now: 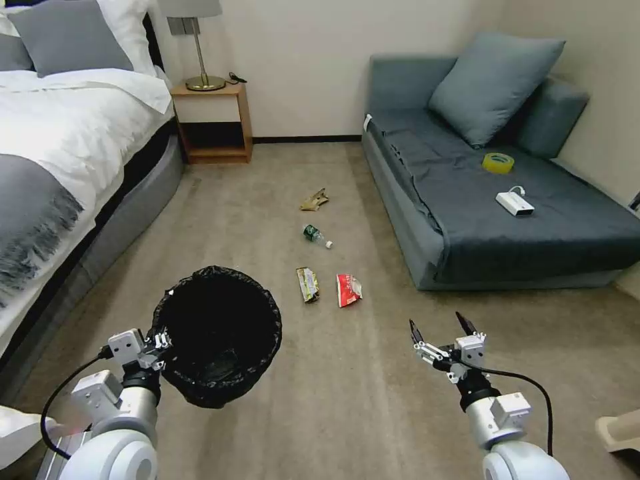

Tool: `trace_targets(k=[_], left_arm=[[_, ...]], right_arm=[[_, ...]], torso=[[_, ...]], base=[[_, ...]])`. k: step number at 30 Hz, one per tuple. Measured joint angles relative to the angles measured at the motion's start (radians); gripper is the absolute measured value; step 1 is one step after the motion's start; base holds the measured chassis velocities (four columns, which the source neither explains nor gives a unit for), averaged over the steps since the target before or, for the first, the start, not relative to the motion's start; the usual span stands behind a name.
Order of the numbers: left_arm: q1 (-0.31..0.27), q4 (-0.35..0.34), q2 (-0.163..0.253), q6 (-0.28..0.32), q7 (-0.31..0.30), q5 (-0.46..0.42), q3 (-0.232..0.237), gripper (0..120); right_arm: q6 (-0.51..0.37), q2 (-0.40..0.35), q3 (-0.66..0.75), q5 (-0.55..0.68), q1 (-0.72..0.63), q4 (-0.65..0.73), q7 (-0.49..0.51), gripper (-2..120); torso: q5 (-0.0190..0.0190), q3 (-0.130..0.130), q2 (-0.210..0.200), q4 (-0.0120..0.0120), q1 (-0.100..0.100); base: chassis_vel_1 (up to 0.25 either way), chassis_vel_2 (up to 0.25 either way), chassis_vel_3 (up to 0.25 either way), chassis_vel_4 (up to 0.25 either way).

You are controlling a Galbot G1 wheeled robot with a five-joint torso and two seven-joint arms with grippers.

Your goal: Pick up the trash bin, then pick up the garbage on the floor and place it into the trash bin.

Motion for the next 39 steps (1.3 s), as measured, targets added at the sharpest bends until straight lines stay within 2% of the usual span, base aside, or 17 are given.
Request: trace_targets(k=[16,39], left_arm=[[-0.033,0.031,0.017,0.001,0.0,-0.032,-0.027,4],[-0.037,0.031,0.017,0.001,0.0,-0.035,-0.027,4]], right_arm=[[0.017,0.008,-0.008,-0.007,0.008,-0.024,-0.01,100],[0.049,0.012,-0.011,-0.005,0.012,-0.024,-0.011,100]], torso=[[0.0001,0.0,0.0,0.0,0.0],[0.0,0.0,0.0,0.0001,0.0]], base=[[-0.038,0.037,0.032,-0.034],[-0.241,0.24,0.244,-0.24]])
